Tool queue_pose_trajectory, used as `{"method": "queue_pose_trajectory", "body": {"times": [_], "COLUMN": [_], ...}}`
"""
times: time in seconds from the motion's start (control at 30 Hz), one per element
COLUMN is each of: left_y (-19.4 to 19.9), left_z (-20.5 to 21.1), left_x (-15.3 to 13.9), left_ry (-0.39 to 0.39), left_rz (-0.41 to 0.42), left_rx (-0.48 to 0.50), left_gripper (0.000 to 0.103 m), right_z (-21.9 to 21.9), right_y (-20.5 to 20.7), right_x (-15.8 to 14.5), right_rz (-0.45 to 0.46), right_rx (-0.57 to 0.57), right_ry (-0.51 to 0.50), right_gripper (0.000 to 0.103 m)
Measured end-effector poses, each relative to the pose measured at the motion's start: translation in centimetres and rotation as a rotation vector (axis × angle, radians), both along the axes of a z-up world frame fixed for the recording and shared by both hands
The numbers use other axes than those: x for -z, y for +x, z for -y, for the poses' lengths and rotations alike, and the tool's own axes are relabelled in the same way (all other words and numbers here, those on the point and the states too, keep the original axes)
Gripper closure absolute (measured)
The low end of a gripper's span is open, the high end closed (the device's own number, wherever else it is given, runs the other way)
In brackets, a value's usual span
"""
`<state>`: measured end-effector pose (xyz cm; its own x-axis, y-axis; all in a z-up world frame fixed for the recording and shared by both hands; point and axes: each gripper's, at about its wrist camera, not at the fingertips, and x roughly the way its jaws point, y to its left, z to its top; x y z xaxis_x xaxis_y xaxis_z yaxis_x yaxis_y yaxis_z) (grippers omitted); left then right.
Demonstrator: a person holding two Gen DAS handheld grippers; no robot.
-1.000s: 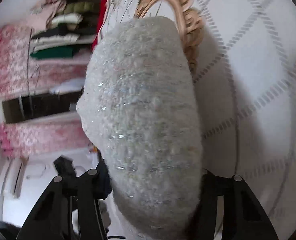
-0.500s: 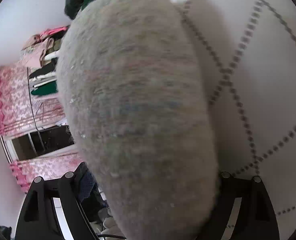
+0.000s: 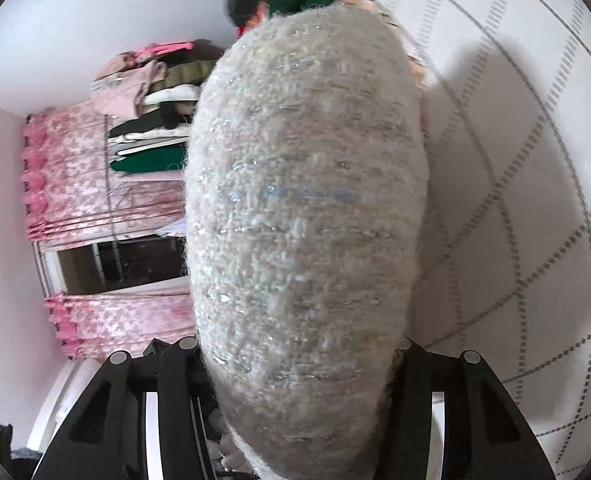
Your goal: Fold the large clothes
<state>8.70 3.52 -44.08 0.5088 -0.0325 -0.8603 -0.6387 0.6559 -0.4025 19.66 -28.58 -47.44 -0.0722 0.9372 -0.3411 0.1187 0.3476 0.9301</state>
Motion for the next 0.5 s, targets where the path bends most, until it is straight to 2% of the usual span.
{"method": "queue_pose_trajectory", "body": {"times": [0.13, 0.23, 0.37, 0.5], "left_y": [2.7, 6.2, 12.9, 21.3], "left_z": [-0.5, -1.0, -2.0, -2.6], "left_x": [-2.7, -5.3, -8.1, -10.3], "left_ry": [0.013, 0.011, -0.009, -0.041], "left_rz": [0.042, 0.097, 0.174, 0.245], "left_rx": [0.046, 0.098, 0.166, 0.228], "left_gripper": [0.085, 0.085, 0.085, 0.085], "right_z": [0.2, 0.0, 1.6, 3.0], "right_y": [2.4, 5.6, 10.7, 17.4], "right_x": [-4.0, -7.4, -12.1, -17.2], "right_rz": [0.034, 0.063, 0.118, 0.184], "right_rx": [0.025, 0.064, 0.145, 0.224], "right_ry": [0.023, 0.031, 0.024, 0.001], "right_gripper": [0.049, 0.049, 0.049, 0.049]}}
